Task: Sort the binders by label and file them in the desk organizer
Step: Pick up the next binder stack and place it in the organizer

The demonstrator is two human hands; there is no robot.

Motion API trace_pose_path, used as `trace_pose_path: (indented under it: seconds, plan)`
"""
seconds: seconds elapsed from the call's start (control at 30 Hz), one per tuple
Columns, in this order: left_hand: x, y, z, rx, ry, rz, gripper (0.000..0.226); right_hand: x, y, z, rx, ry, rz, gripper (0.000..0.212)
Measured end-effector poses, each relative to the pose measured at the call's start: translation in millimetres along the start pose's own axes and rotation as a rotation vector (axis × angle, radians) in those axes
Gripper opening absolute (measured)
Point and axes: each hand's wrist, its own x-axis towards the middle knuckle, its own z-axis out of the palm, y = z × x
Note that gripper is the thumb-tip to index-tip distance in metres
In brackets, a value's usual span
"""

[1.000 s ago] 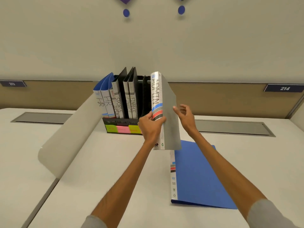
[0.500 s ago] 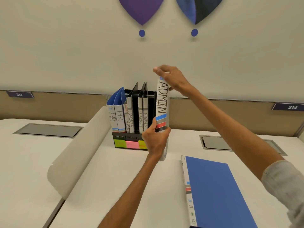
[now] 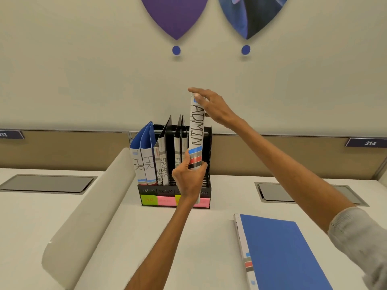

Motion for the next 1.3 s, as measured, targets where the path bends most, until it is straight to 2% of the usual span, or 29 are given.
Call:
trace_pose_path:
  seconds: [0.17, 0.37, 0.57, 0.77, 0.9, 1.0, 1.13, 1.3]
  plan:
    - [10.3, -23.5, 28.6, -0.038, -0.039, -0.013, 0.051, 14.8, 27.9, -2.6, -0.011, 0.021, 0.011, 0.033]
    - [4.1, -79.5, 61.4, -0.006, -0.121, -0.052, 0.066, 20.6, 75.6, 14.7, -0.047, 0.062, 0.051, 0.023]
    - [-1.2, -110.2, 70.5, -0.119, -0.204, -0.178, 0.071, 38.0, 98.6, 38.4, -0.115, 0.121, 0.006, 0.022]
    - [-31.2, -144.0, 37.3, -0.343, -0.427, -0.343, 0.065, 49.1, 96.6, 53.1, -0.118, 0.105, -0.011, 0.023]
    - [-38.5, -159.0, 23.7, -0.22, -0.548, -0.346, 0.054, 45.5, 90.9, 61.2, -0.074, 0.143, -0.014, 0.022]
    - [-25.8, -165.1, 25.0, -0.059, -0.573, -0.272, 0.052, 38.8, 88.5, 68.1, -0.079, 0.177, -0.051, 0.02]
    - [-12.1, -168.0, 36.6, 0.167, -0.533, -0.175, 0.049, 33.8, 90.7, 65.9, -0.082, 0.194, -0.068, 0.019]
    - [-14.1, -162.9, 47.6, 0.354, -0.457, -0.179, 0.043, 29.8, 91.6, 65.2, -0.089, 0.202, -0.103, 0.019]
